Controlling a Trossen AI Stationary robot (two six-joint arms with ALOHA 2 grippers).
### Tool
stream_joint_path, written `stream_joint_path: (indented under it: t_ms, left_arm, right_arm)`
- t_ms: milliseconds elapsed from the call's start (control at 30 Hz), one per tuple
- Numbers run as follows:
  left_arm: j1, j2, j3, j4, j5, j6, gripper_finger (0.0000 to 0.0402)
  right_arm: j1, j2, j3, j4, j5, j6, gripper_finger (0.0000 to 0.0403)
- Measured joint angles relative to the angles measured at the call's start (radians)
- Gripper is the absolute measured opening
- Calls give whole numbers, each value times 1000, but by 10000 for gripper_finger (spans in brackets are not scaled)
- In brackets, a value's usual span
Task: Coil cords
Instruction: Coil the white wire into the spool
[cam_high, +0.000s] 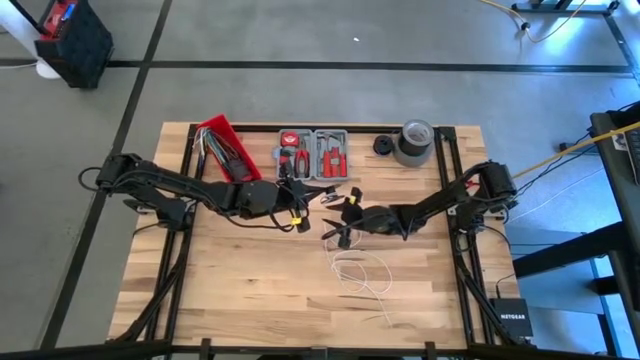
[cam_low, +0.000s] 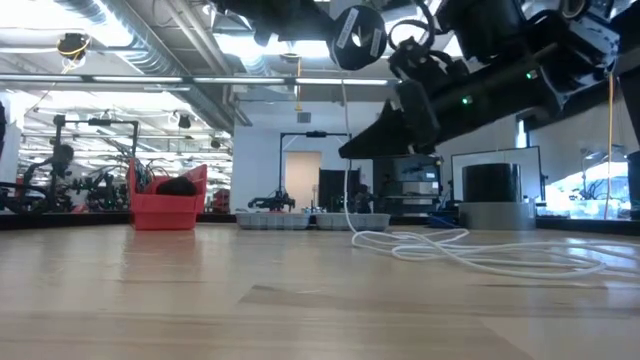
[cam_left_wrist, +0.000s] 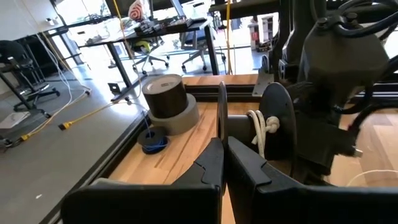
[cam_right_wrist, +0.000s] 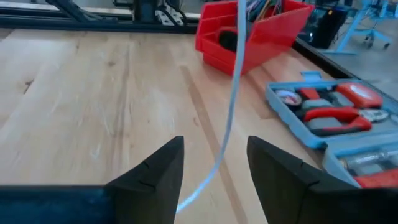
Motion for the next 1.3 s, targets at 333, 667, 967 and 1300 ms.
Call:
stream_joint_path:
  t_ms: [333, 667, 967, 1300]
  left_arm:
    - [-1, 0, 0, 0, 0, 0, 0]
    - [-35, -26, 0, -9, 0, 4, 0]
    - [-38, -29, 0, -52, 0, 26, 0]
    - [16, 5, -1, -84, 0, -4, 0]
  right_arm:
    - [2, 4, 10, -55, 57, -34, 33]
    - [82, -141, 9, -325, 276, -22, 6]
    - [116, -394, 9, -723, 445, 100, 4]
    - [113, -645, 8, -669, 303, 125, 3]
